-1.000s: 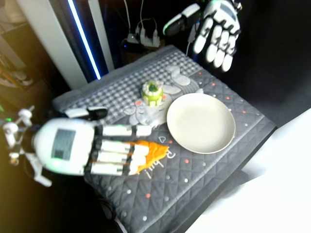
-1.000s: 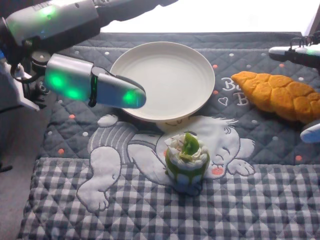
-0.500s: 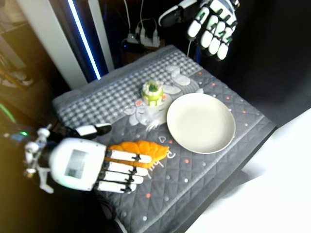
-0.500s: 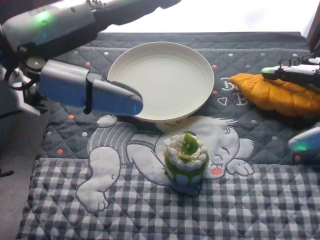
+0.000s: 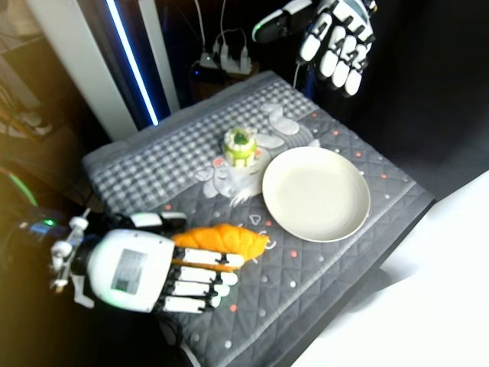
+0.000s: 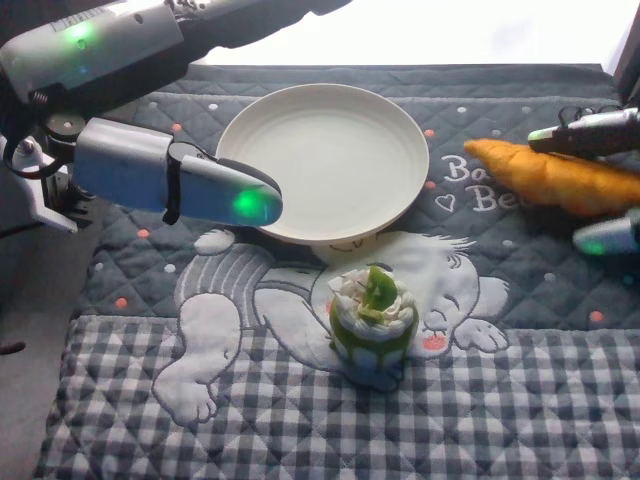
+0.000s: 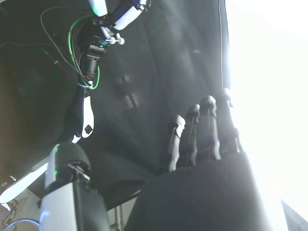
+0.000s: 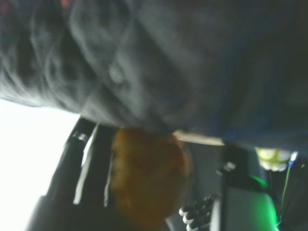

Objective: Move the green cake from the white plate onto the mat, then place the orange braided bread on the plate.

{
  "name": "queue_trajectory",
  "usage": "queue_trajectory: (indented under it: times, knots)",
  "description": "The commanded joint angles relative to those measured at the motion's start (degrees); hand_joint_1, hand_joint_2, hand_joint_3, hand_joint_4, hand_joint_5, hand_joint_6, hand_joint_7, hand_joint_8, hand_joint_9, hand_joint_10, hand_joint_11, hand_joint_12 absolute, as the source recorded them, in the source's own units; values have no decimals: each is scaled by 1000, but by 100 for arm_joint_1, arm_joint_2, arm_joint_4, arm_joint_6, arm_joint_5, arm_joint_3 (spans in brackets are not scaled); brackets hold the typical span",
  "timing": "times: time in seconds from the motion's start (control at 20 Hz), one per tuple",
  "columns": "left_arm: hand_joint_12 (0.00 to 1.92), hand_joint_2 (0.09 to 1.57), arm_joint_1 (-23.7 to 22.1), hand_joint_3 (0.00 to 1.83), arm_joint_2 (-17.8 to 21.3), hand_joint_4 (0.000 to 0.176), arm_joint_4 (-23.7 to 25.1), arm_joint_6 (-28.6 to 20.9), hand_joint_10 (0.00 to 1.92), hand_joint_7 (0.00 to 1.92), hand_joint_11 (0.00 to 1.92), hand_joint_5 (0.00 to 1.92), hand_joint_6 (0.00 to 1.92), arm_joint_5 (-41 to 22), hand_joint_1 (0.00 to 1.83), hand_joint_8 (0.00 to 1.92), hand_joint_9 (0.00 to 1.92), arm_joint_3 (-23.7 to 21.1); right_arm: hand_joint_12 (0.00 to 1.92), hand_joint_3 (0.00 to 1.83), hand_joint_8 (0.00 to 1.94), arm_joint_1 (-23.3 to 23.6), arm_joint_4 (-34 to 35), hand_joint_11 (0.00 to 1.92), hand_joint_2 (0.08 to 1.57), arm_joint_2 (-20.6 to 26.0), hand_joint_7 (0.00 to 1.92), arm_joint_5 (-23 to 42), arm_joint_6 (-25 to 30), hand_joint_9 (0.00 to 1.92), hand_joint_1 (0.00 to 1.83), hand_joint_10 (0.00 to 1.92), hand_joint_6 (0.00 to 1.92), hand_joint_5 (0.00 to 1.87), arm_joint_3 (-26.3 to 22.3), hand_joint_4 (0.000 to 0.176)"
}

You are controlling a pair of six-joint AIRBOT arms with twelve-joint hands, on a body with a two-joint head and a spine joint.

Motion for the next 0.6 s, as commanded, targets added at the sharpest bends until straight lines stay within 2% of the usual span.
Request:
queue_trajectory:
  times: [0.0, 0.15, 0.25, 0.3, 0.35, 0.4, 0.45, 0.5, 0.55]
  knots:
    - [0, 905, -39, 3, 45, 73, -319, -4, 0, 0, 0, 10, 1, -546, 389, 0, 0, -7, 1073, 2, 912, -25, -58, 972, 1102, 2, 1125, 90, 30, 1395, 1272, 123, 893, 888, 34, 0]
    - [0, 905, -35, 3, 43, 73, -319, 21, 0, 0, 0, 10, 1, -513, 389, 0, 0, -7, 1010, 0, 952, -23, 65, 1076, 1118, 4, 1110, 141, 32, 1445, 1266, 85, 993, 857, 95, 0]
    - [0, 905, -35, 3, 41, 73, -332, 62, 0, 0, 0, 10, 1, -510, 389, 0, 0, -7, 940, 0, 936, -23, 131, 1117, 1111, 3, 1121, 240, 137, 1462, 1270, 60, 956, 881, 152, 0]
    - [0, 905, -34, 3, 43, 73, -359, 83, 0, 0, 0, 10, 1, -529, 389, 0, 0, -7, 981, 1, 954, -22, 154, 1102, 1111, 4, 1113, 368, 253, 1464, 1269, 53, 946, 882, 177, 0]
    - [0, 905, -31, 3, 44, 73, -377, 98, 0, 0, 0, 10, 0, -535, 389, 0, 0, -6, 1151, 1, 931, -21, 162, 1159, 1102, 5, 1057, 500, 354, 1562, 1267, 113, 936, 963, 196, 0]
    - [0, 905, -30, 2, 47, 73, -398, 124, 0, 0, 0, 10, 0, -537, 389, 0, 0, -4, 1427, 0, 722, -18, 184, 1157, 1115, 9, 1210, 630, 412, 1424, 1185, 711, 963, 971, 201, 0]
    - [0, 905, -22, 2, 48, 73, -427, 166, 0, 0, 0, 10, 0, -537, 389, 0, 0, 1, 1577, 1, 721, -14, 245, 1130, 1118, 14, 1230, 821, 440, 1296, 1167, 1095, 970, 972, 200, 0]
    - [0, 905, 2, 2, 49, 73, -450, 199, 0, 0, 0, 10, 0, -535, 389, 0, 0, 6, 1429, 0, 998, -6, 339, 1059, 1115, 16, 1108, 1027, 440, 1225, 1249, 943, 816, 943, 199, 0]
    - [0, 905, 37, 2, 48, 73, -450, 212, 0, 0, 0, 10, 0, -477, 389, 0, 0, 1, 1243, 3, 980, 19, 497, 1100, 1107, 23, 1115, 1211, 440, 1274, 1267, 728, 842, 913, 200, 0]
